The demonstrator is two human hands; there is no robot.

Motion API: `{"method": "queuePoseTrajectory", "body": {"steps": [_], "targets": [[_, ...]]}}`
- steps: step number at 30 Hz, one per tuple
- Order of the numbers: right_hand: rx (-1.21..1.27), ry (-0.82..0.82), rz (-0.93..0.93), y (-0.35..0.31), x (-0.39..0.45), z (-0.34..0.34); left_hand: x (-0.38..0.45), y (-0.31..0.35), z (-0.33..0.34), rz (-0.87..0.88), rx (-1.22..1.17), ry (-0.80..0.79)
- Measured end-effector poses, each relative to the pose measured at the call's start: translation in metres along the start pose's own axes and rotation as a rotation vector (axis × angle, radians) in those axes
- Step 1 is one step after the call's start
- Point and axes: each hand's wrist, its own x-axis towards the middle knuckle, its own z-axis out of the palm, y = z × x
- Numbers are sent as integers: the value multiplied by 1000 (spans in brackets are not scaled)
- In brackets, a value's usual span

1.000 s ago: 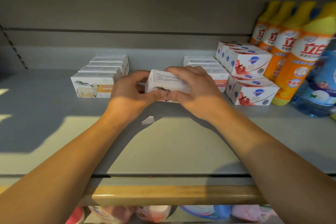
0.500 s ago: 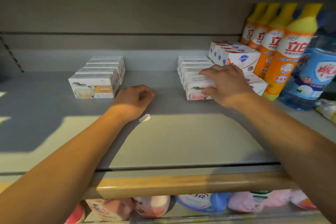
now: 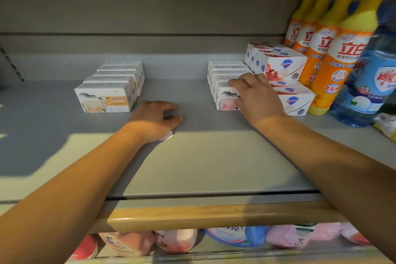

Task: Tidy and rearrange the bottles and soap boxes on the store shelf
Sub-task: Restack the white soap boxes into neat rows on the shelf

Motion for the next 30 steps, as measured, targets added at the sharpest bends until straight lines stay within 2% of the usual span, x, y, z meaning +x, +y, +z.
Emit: {"method": "queuePoseTrajectory", "body": {"steps": [9, 13, 15, 17, 22, 30], "targets": [[-47, 13, 18, -4, 1, 6, -1, 1, -3, 19, 11, -27], [-54, -48, 27, -9, 1, -8, -5, 1, -11, -9, -164, -39], [-32, -63, 50, -17, 3, -19, -8, -3, -19, -21, -322, 31], [43, -41, 44, -34, 8, -27, -12, -10, -30, -58, -469, 167], [364, -87, -88, -104, 22, -24, -21, -30, -62, -193, -776, 410], [510, -47, -222, -203, 65, 3, -56, -100, -85, -417, -811, 544]]}}
